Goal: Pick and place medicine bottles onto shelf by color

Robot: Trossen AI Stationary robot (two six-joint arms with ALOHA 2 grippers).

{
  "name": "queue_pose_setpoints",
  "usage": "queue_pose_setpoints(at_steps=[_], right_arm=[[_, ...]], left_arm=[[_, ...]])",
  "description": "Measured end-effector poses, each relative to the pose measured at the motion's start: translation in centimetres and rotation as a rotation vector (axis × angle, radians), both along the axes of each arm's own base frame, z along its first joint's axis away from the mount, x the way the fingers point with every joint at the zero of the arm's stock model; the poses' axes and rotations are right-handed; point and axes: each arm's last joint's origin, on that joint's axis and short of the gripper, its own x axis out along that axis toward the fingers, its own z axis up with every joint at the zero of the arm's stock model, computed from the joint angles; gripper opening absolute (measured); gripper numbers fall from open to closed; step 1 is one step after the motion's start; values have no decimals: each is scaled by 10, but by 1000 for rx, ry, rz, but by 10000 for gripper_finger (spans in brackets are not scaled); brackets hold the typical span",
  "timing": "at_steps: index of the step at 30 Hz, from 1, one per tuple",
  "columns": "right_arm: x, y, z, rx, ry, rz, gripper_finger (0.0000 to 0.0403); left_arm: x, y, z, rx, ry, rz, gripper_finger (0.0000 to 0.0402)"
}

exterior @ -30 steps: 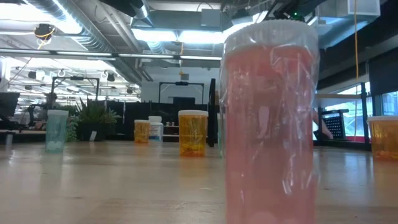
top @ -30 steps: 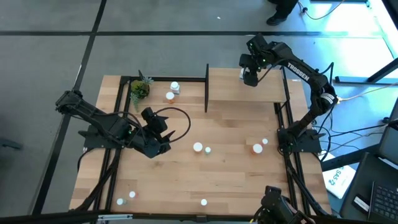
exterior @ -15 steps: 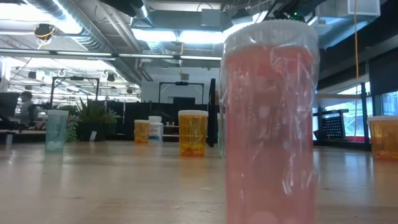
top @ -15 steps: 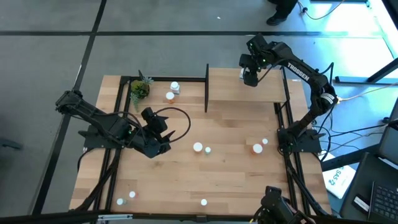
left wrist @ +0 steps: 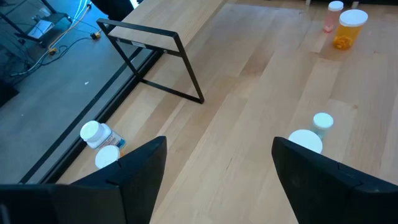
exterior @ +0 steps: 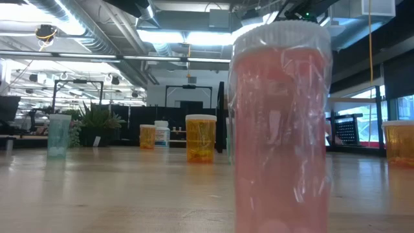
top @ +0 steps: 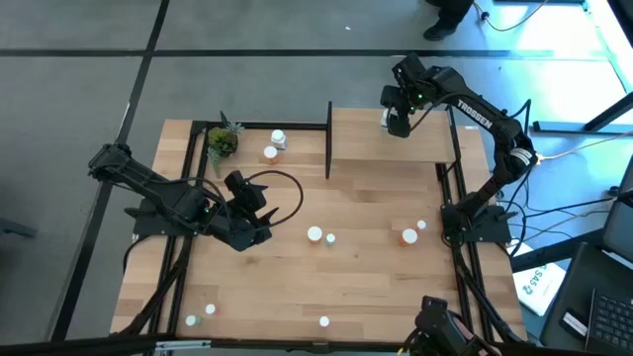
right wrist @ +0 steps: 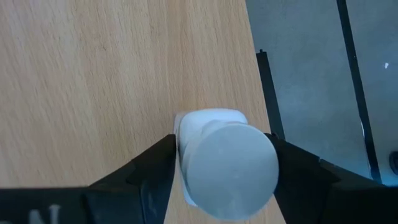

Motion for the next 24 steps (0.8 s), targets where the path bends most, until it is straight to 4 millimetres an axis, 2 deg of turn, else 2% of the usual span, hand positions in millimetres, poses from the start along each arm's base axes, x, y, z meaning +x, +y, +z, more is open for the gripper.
queue_pose_setpoints(at_steps=[24], right_arm=[[-24,29,43,-112,-95,-1,234]], left_arm=[[0,0,0,0,0,0,286]])
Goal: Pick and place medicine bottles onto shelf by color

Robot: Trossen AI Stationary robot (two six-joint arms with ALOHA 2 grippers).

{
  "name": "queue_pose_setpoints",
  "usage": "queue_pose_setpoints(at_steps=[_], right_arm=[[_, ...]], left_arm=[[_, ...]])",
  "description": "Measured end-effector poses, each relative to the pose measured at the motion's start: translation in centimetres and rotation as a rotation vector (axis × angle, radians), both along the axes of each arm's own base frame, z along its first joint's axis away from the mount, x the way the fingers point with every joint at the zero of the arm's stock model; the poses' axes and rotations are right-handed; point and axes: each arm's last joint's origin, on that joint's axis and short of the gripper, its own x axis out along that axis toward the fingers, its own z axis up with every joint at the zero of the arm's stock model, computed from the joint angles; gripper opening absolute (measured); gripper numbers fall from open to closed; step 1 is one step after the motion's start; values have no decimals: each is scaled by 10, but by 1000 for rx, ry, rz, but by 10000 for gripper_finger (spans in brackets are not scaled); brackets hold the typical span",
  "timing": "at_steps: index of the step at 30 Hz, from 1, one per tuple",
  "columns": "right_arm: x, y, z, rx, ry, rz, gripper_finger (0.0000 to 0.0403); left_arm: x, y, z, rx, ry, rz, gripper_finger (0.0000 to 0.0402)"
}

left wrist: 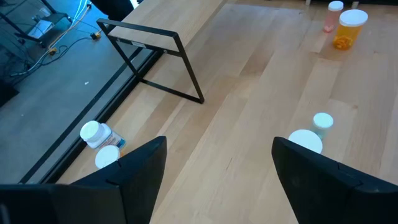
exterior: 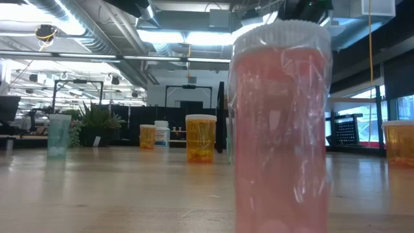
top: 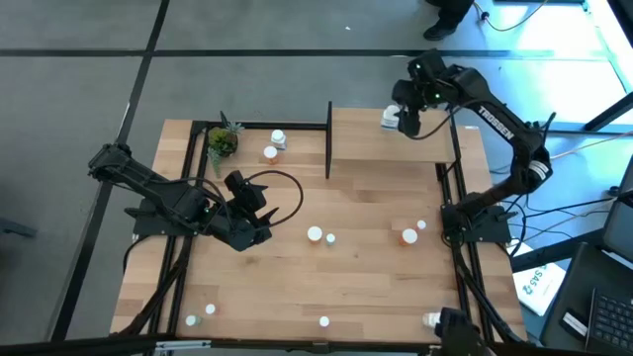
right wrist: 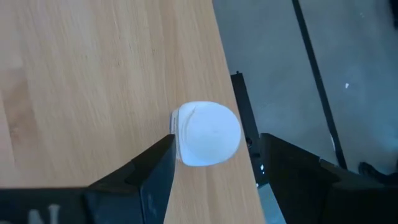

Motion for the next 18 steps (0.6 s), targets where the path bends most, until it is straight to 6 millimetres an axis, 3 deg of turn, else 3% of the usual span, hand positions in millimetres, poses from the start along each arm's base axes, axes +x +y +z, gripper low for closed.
queue_pose_setpoints(at_steps=[8,13,18], right_arm=[[-3,27,14,-2,-10,55,209],[-3,42,11,98,17,118,150],[1,42,-5,170,0,136,75]], left_arm=[[0,0,0,0,0,0,286],[0,0,0,0,0,0,286],[0,0,0,0,0,0,286]])
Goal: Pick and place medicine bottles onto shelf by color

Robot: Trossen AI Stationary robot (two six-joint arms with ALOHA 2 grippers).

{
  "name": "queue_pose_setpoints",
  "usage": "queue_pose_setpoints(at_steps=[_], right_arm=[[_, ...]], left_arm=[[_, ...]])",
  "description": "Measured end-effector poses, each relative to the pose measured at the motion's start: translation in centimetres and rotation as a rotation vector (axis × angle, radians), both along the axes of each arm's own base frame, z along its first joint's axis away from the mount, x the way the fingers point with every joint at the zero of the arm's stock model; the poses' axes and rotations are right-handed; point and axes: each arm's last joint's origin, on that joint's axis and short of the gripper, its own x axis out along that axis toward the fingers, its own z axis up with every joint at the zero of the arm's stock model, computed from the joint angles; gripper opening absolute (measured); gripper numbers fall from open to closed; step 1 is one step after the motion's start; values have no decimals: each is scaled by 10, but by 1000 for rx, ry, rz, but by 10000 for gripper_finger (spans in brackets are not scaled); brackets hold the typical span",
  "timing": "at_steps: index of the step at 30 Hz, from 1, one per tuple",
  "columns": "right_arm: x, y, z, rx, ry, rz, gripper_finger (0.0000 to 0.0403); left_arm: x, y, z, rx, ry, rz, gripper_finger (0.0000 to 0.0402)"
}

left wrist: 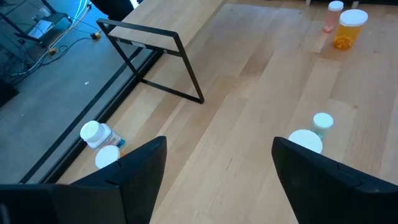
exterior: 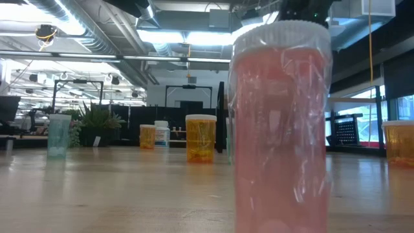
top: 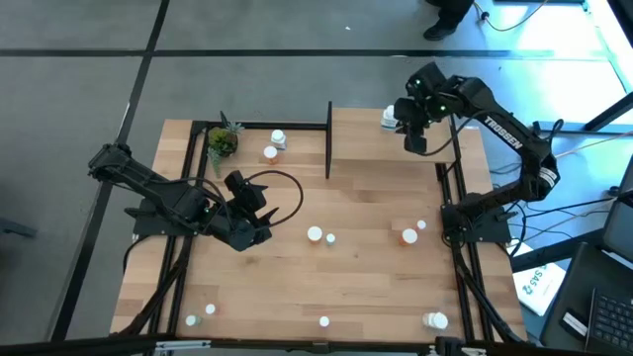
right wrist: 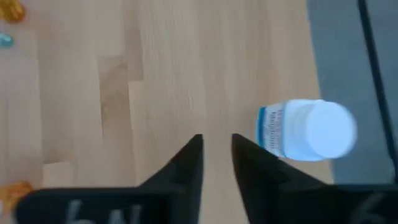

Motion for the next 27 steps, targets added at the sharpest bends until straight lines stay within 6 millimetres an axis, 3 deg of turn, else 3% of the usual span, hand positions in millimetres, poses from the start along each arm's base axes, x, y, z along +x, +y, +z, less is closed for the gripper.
queue_pose_setpoints(at_steps=[6,14,27], right_arm=[[5,-5,-30,17,14,2,7],[9,-15,-56,-98,58,-59,5],[10,-19,-61,-168,77,-101,9]], left_arm=[[0,0,0,0,0,0,286],[0,0,0,0,0,0,286],[0,0,0,0,0,-1,286]])
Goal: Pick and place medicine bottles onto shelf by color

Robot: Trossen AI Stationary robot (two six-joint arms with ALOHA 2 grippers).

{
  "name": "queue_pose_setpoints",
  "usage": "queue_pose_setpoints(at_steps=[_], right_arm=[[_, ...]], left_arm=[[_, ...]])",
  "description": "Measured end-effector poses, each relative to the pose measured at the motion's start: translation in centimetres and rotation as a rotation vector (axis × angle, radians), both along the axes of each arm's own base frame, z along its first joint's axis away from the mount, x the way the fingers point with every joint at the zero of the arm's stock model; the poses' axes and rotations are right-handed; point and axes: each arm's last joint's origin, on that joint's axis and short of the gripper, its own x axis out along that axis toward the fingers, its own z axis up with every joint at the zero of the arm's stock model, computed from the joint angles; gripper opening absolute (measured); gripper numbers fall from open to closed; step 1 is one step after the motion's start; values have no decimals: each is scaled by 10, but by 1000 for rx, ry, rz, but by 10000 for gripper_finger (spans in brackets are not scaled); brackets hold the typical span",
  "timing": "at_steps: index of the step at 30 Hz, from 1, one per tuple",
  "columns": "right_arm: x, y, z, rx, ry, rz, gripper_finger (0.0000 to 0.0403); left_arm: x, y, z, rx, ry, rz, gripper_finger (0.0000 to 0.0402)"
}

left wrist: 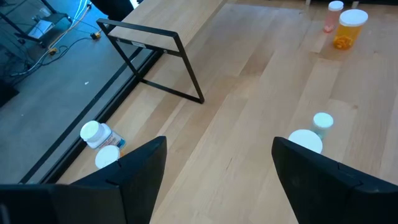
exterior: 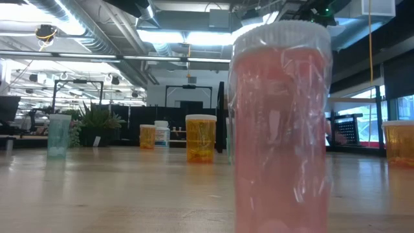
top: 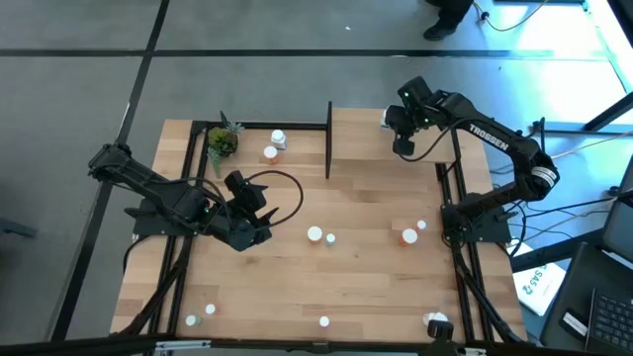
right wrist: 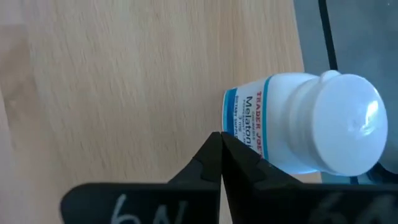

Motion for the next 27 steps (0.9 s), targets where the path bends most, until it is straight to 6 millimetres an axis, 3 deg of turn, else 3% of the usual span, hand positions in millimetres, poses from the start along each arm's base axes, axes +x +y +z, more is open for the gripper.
queue_pose_setpoints(at_steps=[27], right_arm=[[-1,-2,5,-83,16,-67,9]], left_arm=[[0,0,0,0,0,0,286]])
